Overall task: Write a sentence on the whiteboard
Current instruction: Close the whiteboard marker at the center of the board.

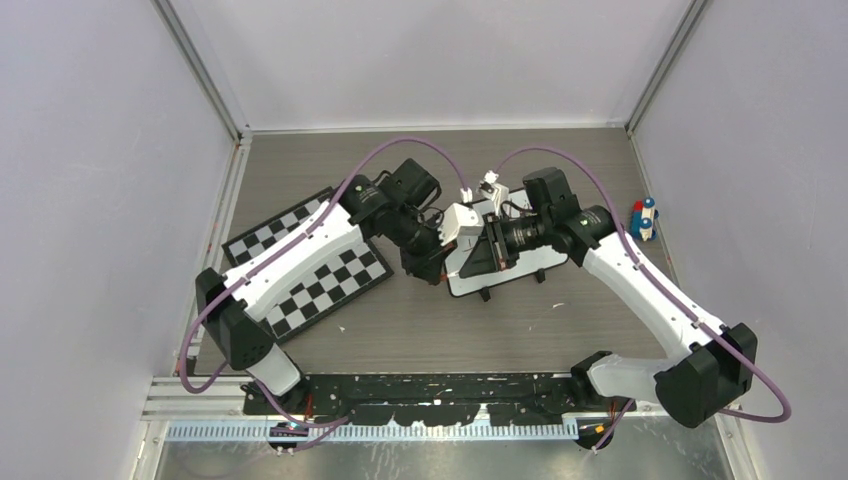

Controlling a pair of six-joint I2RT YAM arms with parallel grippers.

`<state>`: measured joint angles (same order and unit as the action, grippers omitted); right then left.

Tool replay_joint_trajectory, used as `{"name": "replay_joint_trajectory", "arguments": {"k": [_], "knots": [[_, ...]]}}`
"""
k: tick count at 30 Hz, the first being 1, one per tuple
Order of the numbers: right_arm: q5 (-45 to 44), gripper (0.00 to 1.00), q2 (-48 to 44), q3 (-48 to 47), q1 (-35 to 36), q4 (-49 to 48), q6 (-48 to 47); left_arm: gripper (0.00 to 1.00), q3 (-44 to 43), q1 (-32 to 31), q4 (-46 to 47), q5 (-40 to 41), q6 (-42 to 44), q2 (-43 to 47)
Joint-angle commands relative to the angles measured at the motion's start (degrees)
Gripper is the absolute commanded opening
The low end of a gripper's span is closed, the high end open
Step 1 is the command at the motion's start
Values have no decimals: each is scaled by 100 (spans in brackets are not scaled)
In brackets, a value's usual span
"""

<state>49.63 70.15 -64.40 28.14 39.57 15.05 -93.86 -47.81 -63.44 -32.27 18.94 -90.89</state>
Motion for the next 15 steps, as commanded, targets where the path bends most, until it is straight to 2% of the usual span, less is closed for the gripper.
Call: {"name": "replay_joint_trajectory", "arguments": {"k": [1, 8, 12, 15], "knots": [[29, 0, 245, -20, 225, -415, 135, 0, -703, -522, 1279, -659, 16, 16], [-55, 0, 297, -36, 280, -252, 33, 0, -815, -677, 1335, -131, 109, -24], [-73, 0, 190, -73, 279, -218, -13, 0, -783, -677, 1228, -112, 148, 21], [-159, 0, 73, -206, 177, -104, -164, 14, -625, -649, 1065, -12, 301, 173]]}}
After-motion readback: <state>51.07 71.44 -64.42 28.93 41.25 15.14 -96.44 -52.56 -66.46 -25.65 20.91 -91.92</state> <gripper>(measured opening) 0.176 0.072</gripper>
